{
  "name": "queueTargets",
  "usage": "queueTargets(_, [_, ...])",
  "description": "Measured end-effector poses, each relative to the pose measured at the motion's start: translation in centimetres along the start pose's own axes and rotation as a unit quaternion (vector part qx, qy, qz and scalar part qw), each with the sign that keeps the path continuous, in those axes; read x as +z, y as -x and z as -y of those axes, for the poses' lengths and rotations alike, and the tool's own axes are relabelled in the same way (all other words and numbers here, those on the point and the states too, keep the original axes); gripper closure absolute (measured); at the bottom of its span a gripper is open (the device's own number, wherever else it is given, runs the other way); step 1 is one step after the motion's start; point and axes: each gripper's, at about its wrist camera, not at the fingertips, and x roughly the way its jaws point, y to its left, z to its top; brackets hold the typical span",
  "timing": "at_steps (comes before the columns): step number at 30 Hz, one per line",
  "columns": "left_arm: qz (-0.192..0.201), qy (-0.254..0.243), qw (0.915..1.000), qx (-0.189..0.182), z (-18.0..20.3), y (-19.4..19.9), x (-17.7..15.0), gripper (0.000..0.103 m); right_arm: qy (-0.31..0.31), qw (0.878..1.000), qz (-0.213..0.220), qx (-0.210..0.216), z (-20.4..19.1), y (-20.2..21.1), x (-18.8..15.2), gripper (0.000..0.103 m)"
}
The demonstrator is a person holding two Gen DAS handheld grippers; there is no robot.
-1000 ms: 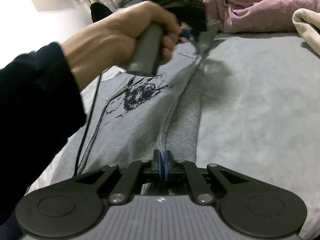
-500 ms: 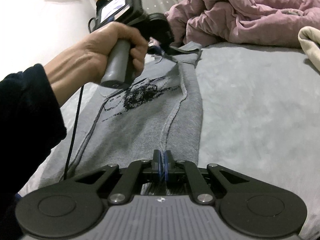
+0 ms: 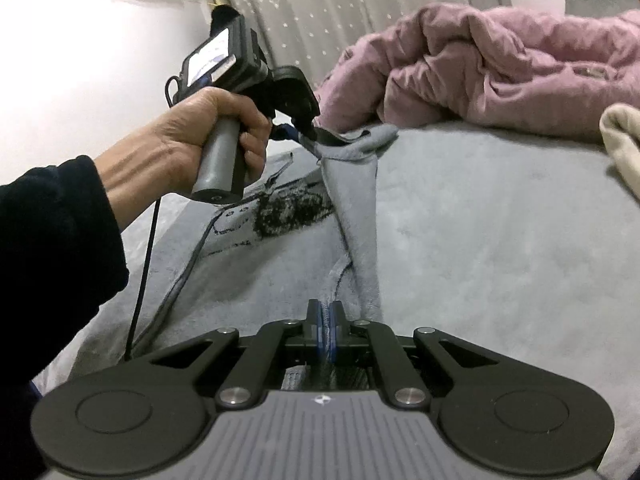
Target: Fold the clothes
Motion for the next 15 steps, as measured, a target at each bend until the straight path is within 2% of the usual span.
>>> queueTargets(12, [0.019, 0.012, 0.9997, -0.001, -1.5, 0.9, 1.3, 0.093, 0.083, 0.996, 0.035, 0.023, -1.8, 0.5, 0.0, 0.098])
queueTargets(15, [0.017, 0.017, 0.9997, 0.004, -2.3, 0.9, 1.2, 0.093, 0.09, 0.995, 0.026, 0.03, -2.2, 0.0, -0.3, 0.097])
